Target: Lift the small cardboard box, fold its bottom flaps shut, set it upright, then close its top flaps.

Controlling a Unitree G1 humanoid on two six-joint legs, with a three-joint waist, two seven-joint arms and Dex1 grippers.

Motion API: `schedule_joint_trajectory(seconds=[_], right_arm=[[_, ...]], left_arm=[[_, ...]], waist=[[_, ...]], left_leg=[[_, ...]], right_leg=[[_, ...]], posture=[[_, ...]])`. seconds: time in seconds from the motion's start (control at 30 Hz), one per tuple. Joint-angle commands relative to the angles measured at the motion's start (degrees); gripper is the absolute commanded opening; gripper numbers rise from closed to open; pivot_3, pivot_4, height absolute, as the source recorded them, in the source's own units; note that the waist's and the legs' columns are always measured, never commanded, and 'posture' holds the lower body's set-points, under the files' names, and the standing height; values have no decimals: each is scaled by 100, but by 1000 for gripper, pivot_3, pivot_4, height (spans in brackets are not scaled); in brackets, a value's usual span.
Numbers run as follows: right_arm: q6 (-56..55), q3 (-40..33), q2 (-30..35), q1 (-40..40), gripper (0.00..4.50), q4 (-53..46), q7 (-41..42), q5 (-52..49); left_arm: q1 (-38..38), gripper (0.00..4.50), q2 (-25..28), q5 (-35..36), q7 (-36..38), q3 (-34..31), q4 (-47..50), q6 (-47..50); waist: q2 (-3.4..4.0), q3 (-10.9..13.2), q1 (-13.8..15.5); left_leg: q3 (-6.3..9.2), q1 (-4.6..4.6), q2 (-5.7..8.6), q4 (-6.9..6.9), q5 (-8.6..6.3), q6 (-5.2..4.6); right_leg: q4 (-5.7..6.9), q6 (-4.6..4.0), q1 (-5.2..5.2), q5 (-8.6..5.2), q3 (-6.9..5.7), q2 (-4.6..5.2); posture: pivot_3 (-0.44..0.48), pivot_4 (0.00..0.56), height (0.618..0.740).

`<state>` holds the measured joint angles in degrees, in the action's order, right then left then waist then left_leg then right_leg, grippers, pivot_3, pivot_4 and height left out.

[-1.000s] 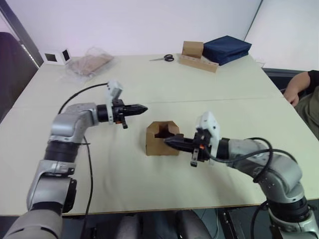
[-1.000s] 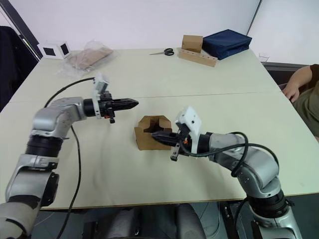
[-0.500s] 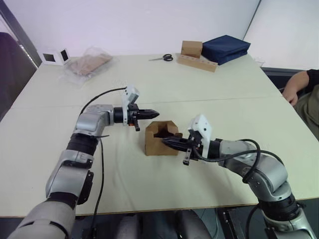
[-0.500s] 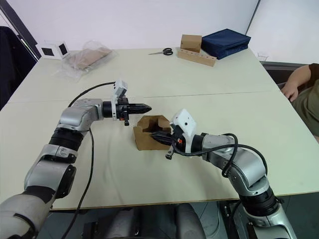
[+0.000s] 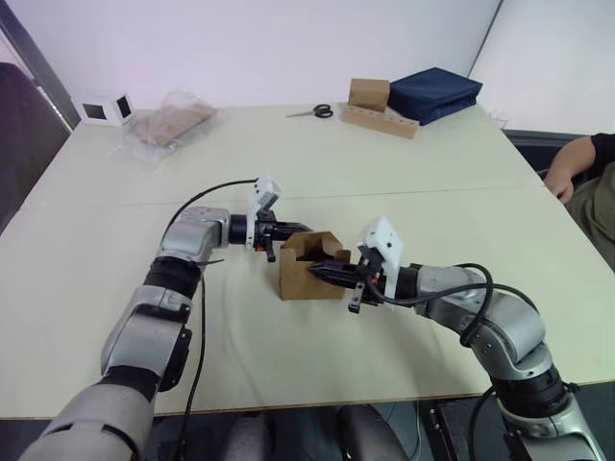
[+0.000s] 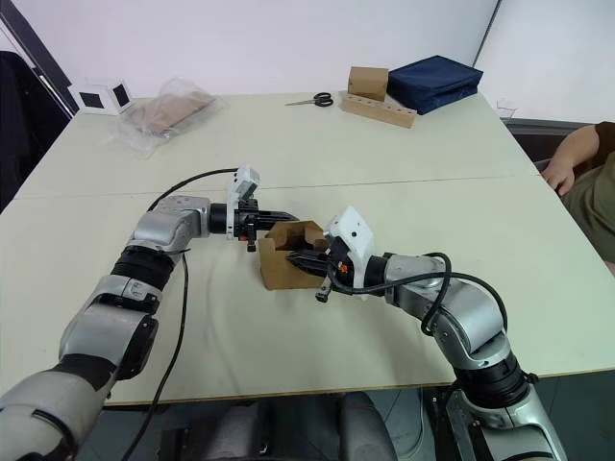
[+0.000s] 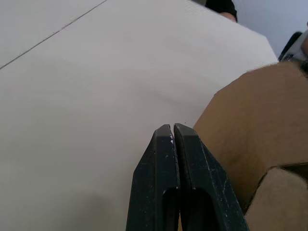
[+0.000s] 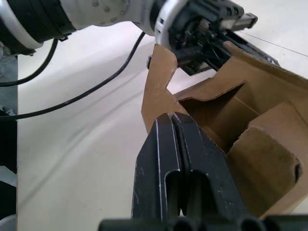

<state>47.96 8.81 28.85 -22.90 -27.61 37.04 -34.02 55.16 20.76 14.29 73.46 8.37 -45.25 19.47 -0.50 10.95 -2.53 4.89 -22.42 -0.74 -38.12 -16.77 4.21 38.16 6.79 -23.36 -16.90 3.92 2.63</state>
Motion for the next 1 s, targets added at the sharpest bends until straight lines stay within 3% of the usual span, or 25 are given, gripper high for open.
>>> schedule_joint_trajectory(seconds=[0.03,1.0], right_arm=[[-23,-73,-18,-84,0,-137,34,-70],[-502,636,-98,-93,0,932,252,881]], left_arm=[[152,62,-21,-161,237,42,-163,-273],[-52,62,-130,-417,431,40,33,-652]], waist=[[0,0,1],[0,0,1]], left_leg=[[0,0,0,0,0,0],[1,0,0,-2,0,0]], right_leg=[[0,0,0,0,0,0],[3,0,1,0,0,0]], posture=[[0,150,740],[0,150,740]])
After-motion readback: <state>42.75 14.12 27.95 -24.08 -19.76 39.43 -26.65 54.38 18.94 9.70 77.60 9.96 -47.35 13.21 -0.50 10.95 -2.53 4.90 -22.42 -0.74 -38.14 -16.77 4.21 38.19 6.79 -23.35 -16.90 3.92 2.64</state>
